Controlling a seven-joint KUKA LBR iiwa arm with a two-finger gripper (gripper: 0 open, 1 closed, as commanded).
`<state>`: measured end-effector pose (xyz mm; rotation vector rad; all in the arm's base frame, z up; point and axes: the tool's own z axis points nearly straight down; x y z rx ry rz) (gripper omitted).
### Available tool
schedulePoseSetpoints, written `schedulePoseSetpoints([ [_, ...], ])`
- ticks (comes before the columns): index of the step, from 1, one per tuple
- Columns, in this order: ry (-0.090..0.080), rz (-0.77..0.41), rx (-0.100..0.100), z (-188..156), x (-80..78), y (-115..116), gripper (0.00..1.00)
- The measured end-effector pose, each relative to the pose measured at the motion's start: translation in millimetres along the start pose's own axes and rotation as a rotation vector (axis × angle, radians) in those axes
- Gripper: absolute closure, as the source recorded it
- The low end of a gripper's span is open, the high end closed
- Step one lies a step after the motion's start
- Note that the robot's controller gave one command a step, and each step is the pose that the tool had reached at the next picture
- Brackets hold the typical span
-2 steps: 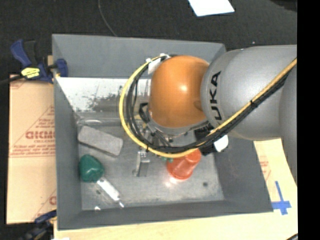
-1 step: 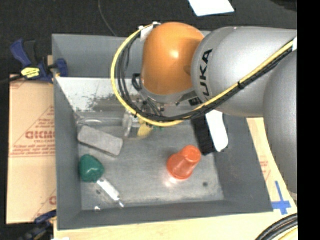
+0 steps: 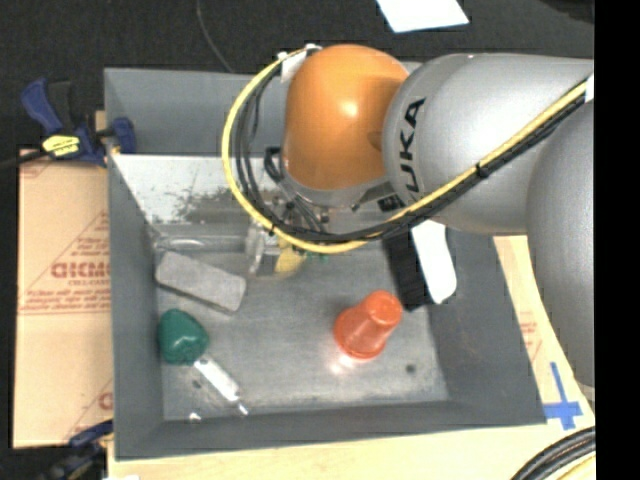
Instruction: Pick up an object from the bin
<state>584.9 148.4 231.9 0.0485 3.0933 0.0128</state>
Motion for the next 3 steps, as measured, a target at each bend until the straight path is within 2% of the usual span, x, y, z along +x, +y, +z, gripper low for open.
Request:
schedulePoseSetpoints([
  [1, -0.007, -0.18, -0.002, -35.3, 6.5, 57.4, 1.0],
  [2, -0.006, 0.055, 0.001, 25.5, -37.4, -21.4, 1.0],
  [3, -0.006, 0.055, 0.001, 25.5, -37.4, -21.4, 1.0],
])
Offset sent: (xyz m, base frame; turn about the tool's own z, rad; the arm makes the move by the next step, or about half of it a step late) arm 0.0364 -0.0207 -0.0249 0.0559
